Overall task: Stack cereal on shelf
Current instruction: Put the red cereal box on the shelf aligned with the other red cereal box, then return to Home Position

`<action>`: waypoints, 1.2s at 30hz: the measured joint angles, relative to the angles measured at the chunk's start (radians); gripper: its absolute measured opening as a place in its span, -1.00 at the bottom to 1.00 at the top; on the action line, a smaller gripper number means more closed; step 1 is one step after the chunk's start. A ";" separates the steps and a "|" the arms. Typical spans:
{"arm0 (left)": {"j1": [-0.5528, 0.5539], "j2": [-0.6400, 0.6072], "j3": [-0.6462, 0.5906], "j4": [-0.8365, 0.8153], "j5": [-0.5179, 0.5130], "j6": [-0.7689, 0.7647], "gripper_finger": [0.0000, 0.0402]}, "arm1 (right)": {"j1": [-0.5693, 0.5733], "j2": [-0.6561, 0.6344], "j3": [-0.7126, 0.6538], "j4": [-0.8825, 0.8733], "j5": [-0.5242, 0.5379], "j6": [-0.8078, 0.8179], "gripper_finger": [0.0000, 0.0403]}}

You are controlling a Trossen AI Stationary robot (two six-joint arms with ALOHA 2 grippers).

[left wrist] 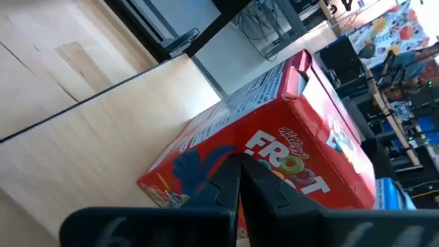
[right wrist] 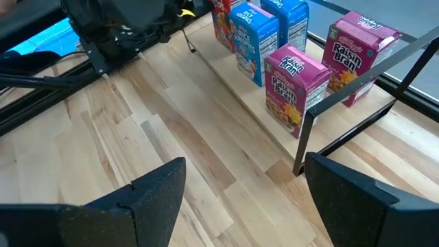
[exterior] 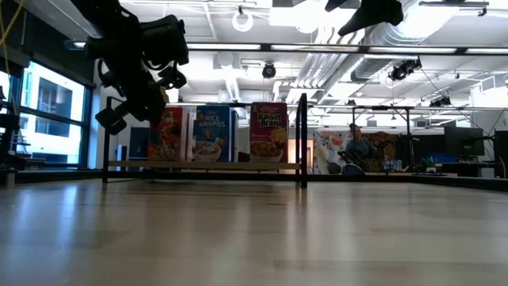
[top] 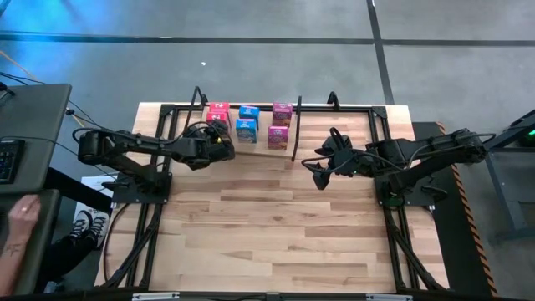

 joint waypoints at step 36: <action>-0.378 -0.857 -0.203 0.580 0.805 1.724 -1.00 | -0.055 -0.021 0.001 0.161 -0.156 -0.163 -0.92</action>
